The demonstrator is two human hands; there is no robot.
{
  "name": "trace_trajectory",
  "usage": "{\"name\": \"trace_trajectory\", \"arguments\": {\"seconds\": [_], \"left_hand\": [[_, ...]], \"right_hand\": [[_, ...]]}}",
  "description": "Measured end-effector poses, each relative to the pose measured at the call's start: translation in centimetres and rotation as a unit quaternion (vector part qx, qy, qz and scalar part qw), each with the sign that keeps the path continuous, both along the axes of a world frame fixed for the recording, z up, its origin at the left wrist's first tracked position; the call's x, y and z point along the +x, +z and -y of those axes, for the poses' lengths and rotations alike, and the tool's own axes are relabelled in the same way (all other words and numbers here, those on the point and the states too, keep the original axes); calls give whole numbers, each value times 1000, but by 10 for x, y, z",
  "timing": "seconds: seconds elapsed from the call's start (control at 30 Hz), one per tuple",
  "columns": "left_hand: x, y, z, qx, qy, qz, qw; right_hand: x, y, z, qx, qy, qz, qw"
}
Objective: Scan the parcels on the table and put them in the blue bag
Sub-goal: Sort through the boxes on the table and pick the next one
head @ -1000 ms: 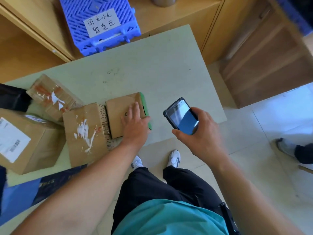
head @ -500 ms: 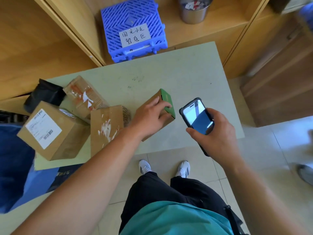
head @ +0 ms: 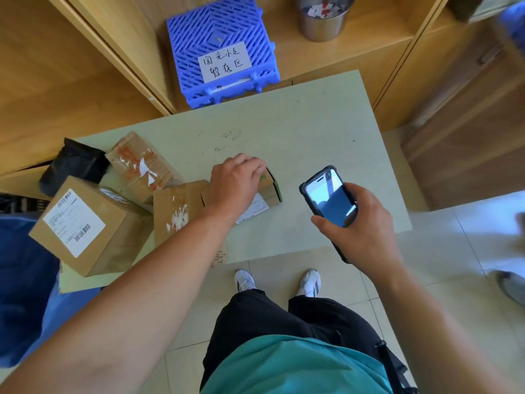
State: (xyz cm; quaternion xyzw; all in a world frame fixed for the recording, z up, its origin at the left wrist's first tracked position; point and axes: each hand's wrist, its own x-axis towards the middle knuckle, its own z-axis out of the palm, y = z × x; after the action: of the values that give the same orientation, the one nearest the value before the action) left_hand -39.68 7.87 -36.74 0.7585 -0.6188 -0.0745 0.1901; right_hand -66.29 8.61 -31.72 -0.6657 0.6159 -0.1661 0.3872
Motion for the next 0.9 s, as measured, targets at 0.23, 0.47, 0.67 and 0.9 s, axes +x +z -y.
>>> {"name": "trace_trajectory", "arguments": {"seconds": [0.23, 0.47, 0.67, 0.9], "left_hand": [[10, 1, -31, 172, -7, -43, 984], [30, 60, -33, 142, 112, -84, 980], [56, 120, -47, 83, 192, -93, 973], [93, 158, -81, 37, 208, -61, 975]], "right_hand": [[14, 0, 0, 0, 8, 7, 1000], [31, 0, -15, -54, 117, -105, 986], [56, 11, -29, -63, 186, -124, 973], [101, 41, -41, -115, 236, -120, 957]]}}
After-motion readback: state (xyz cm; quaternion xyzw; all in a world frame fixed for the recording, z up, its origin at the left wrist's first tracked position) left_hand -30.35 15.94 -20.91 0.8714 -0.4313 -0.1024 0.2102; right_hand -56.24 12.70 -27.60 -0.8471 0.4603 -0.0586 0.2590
